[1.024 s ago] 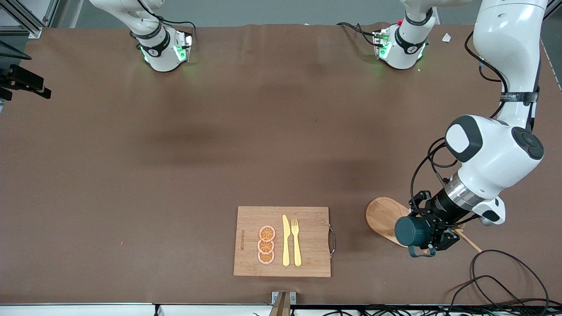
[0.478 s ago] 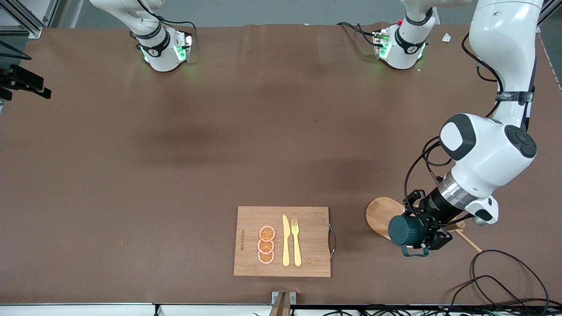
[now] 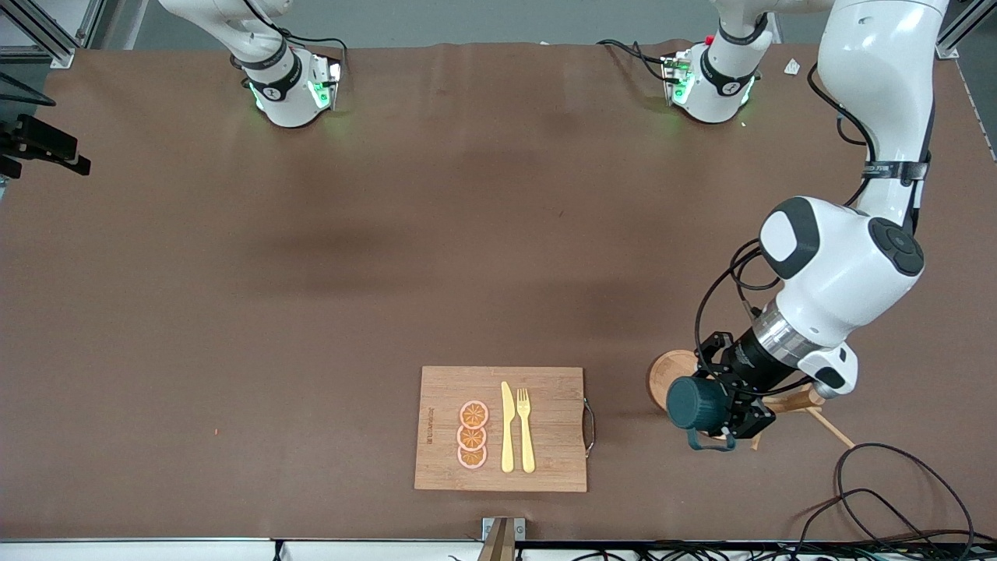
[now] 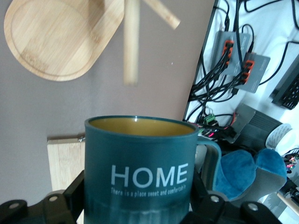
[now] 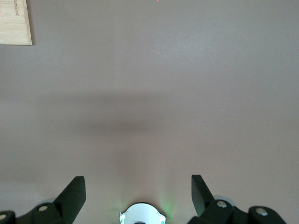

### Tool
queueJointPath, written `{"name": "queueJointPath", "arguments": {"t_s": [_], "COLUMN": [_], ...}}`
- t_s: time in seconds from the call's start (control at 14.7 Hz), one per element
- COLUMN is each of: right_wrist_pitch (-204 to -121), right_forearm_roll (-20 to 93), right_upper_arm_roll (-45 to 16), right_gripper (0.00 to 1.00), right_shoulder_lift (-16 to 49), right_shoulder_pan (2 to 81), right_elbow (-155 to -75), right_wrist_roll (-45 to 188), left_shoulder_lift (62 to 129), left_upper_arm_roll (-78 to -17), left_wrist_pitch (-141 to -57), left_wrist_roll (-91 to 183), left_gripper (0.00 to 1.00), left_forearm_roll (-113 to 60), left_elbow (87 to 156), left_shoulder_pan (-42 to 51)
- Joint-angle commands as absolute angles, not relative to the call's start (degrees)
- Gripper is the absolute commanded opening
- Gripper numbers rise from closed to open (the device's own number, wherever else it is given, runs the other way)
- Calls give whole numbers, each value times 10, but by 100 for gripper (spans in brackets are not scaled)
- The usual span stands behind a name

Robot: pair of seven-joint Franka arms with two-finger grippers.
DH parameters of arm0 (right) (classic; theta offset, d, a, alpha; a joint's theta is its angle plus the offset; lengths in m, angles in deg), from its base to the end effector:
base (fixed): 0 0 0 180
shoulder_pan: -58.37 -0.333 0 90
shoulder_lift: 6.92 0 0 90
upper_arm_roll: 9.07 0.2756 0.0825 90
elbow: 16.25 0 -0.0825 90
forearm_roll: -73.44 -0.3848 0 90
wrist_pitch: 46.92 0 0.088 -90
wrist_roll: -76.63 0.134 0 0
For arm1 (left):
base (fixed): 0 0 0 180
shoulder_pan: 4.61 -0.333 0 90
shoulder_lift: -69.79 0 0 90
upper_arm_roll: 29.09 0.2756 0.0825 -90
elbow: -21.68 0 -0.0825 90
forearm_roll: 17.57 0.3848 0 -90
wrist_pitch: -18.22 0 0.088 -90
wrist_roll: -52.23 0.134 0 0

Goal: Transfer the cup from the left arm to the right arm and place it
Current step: 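Lift the teal mug off the stand peg with the left gripper, then carry the mug to mid-table while the right gripper reaches toward it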

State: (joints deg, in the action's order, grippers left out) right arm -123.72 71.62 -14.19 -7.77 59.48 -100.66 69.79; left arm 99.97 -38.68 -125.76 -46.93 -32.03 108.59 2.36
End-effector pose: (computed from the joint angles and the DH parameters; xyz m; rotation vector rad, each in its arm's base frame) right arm 0.5205 -0.0524 0.5916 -3.0907 -0.0250 0.1757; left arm 0.7033 -0.1924 0.3530 1.7613 1.9135 0.0269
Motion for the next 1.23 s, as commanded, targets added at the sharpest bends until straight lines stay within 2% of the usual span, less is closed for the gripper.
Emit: {"name": "queueJointPath", "arguments": {"t_s": [0.0, 0.2, 0.68, 0.89, 1.02, 1.16], "right_wrist_pitch": [-1236, -1241, -1273, -1280, -1287, -1294], "right_forearm_roll": [712, 714, 715, 715, 736, 745], "right_upper_arm_roll": [-139, -140, -143, -143, -143, -142], "right_gripper": [100, 100, 100, 100, 100, 100], "right_shoulder_lift": [-82, -74, -67, -29, 20, 29], "right_shoulder_pan": [601, 606, 609, 618, 622, 618], "right_elbow": [-1005, -1005, -1005, -1006, -1005, -1017], "right_wrist_roll": [705, 704, 699, 697, 692, 694], "left_shoulder_lift": [992, 992, 999, 1014, 1022, 1023], "left_upper_arm_roll": [-383, -380, -385, -384, -384, -385], "left_wrist_pitch": [-1257, -1257, -1257, -1257, -1257, -1257], "left_wrist_roll": [-486, -489, -493, -493, -494, -494], "left_gripper": [69, 68, 67, 67, 67, 67], "left_forearm_roll": [-315, -304, -136, -55, 22, 69], "left_elbow": [1082, 1082, 1078, 1078, 1079, 1079], "left_shoulder_pan": [43, 65, 125, 161, 188, 198]}}
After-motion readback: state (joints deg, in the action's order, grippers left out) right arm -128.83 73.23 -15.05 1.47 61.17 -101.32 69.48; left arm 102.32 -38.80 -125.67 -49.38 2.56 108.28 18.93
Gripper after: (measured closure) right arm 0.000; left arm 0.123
